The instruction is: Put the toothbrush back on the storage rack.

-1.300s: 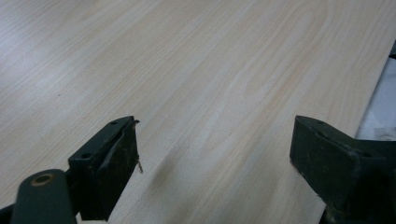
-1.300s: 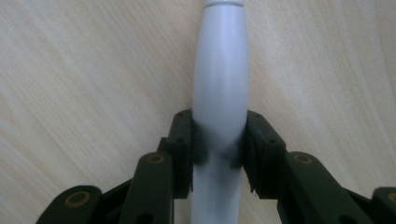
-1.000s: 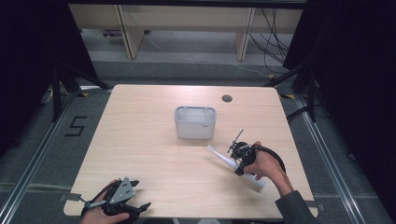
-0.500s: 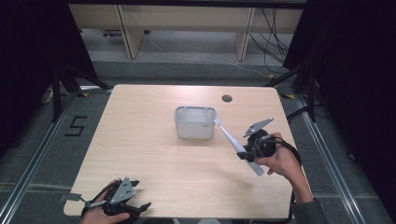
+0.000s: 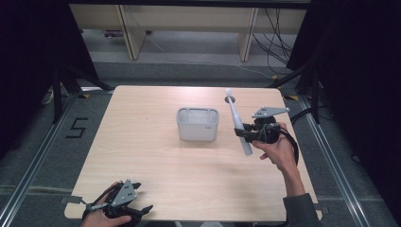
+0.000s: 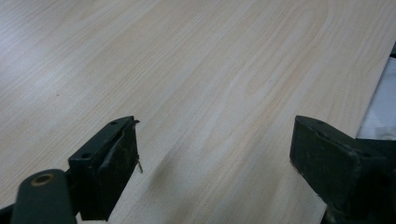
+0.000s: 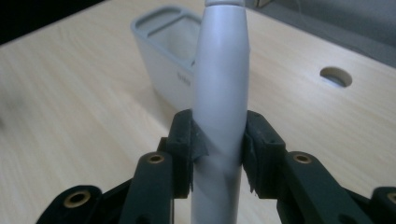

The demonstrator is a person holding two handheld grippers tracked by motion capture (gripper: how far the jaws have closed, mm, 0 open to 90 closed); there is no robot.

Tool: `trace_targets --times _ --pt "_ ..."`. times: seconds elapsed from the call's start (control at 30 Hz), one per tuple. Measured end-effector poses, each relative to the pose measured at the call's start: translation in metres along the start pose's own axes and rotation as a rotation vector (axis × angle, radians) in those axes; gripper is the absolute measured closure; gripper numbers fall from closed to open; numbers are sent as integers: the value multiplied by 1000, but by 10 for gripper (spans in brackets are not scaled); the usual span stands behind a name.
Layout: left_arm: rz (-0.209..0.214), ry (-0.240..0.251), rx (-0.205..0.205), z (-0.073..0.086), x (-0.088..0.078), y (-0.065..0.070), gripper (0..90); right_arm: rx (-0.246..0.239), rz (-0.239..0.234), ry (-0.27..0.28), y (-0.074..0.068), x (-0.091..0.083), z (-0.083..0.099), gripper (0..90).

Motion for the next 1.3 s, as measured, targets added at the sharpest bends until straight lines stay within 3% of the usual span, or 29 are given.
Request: trace_targets --times 0.07,0.1,0.27,0.33,0.4,0.63,0.8,1.1,1.3 --pt "-19 -1 -2 0 0 0 147 10 -10 28 2 6 -3 667" --pt "4 -1 -9 0 0 0 147 7 -3 44 2 7 -4 667" --pt "3 4 -7 0 0 0 148 23 15 157 7 20 -13 666" --pt "1 4 -9 0 1 1 148 26 -3 166 7 23 -14 666" --pt "2 5 -10 0 0 1 147 36 20 194 7 26 -18 667" --pt "5 3 -8 0 1 1 148 49 18 234 8 37 -35 666" --pt "7 2 -8 0 1 0 148 16 31 278 9 41 -47 666" --pt "7 6 -9 0 1 0 148 58 -1 356 8 47 -66 666" --pt "3 4 -4 0 0 0 147 55 20 375 10 58 -73 666"
Point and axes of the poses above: each handheld gripper's, and its own axes: x roughly forward along the jaws, z roughly out of its underside, y roughly to its right, the point moved 2 cm from there along x, roughly forward along the jaws, and after that the axes turned 8 degrees about -z, right-handed, at the moved point
